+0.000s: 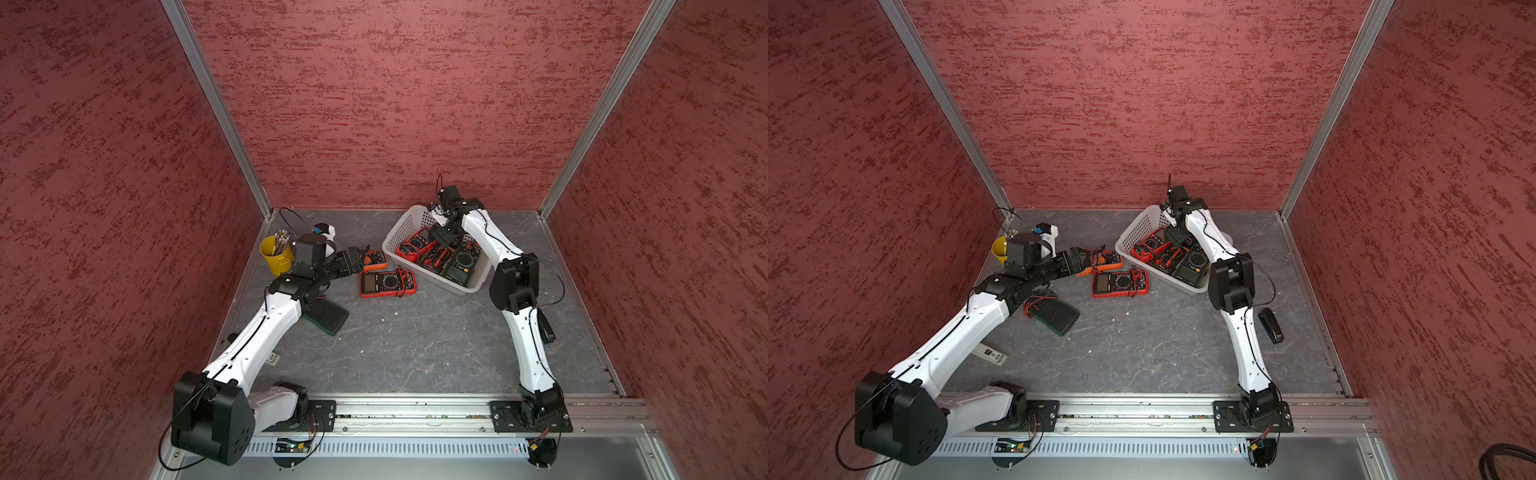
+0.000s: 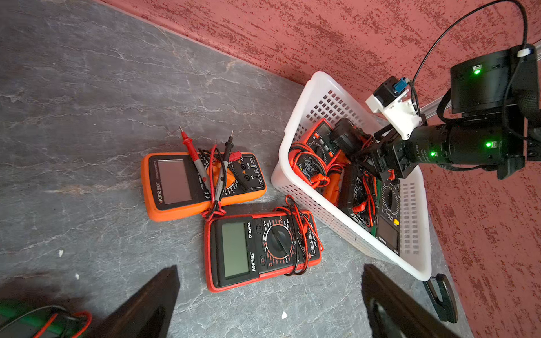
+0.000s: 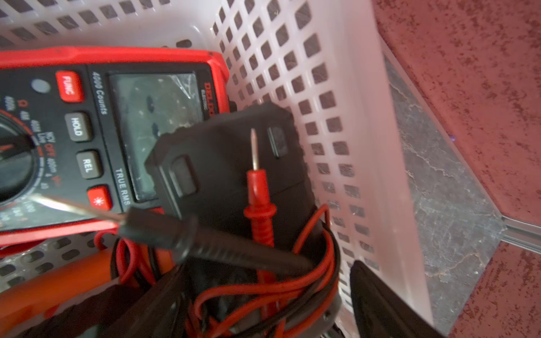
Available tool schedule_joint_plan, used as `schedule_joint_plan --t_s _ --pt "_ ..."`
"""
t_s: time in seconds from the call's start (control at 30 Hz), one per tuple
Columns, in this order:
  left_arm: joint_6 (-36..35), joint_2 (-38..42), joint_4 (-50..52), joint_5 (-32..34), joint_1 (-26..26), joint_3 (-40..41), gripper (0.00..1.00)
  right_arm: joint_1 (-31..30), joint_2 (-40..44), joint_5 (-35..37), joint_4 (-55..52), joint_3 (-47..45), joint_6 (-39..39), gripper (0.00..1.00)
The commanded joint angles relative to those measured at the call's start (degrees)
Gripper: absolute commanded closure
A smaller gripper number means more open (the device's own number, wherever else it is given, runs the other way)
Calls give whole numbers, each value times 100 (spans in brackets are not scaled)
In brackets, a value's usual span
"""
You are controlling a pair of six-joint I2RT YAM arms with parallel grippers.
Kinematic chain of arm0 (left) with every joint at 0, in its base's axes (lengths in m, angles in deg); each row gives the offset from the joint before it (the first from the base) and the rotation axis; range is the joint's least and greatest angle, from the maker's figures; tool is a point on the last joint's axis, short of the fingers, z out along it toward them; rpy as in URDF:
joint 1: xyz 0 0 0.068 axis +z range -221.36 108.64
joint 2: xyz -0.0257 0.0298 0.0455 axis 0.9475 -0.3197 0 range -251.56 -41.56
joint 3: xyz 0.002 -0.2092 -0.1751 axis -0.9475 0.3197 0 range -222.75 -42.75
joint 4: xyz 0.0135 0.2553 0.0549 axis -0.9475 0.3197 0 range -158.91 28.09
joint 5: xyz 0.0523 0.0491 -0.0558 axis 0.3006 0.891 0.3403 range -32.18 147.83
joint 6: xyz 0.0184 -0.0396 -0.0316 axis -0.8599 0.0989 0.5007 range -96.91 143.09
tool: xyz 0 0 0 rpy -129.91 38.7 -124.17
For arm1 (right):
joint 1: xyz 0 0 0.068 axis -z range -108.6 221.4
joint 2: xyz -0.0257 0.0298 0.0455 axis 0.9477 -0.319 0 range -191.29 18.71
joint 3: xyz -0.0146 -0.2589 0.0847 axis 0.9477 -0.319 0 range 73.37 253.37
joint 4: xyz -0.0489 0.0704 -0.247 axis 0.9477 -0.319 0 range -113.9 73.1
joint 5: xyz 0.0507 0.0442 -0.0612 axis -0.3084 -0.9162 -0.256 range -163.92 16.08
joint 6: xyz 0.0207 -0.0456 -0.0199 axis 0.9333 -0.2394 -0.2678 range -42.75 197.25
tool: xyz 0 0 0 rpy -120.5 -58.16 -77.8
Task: Put the multimeter into the basket
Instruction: Place the multimeter in the basket, then pick up the multimeter from the center of the board.
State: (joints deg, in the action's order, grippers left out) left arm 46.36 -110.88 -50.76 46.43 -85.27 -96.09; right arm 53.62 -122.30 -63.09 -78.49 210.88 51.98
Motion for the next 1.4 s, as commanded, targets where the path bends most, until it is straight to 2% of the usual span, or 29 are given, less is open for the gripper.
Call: schedule_joint_plan --t_s 0.0,0.13,0.2,0.33,0.47,0.63,0.87,1.17,1.37 --pt "-367 -144 112 -236 45 -229 0 11 231 -43 -178 171 104 12" --pt "-1298 -486 656 -471 64 -715 0 1 497 -201 -287 170 229 10" --pt "-1787 -778 1156 -490 73 -1097 0 1 690 -398 -364 172 340 1" --pt "-2933 -1350 1978 -730 32 -1684 0 -13 1121 -835 -468 129 619 1" --pt "-4016 -1587 2312 -648 -106 -1829 0 -40 1626 -992 -400 -152 980 1" --pt "-5203 -1689 2147 -223 -453 -1708 0 -39 2570 -962 213 -1139 1666 1" --pt "-5824 -2139 2171 -344 -595 -1857 0 -35 4150 -709 1062 -2800 2844 1" --pt "-6340 -3509 3124 -649 -591 -2976 0 -35 6761 -343 2018 -5410 3829 1" --pt "-6424 -4021 3164 -518 -613 -3252 0 -41 7770 -244 1628 -5991 3982 1"
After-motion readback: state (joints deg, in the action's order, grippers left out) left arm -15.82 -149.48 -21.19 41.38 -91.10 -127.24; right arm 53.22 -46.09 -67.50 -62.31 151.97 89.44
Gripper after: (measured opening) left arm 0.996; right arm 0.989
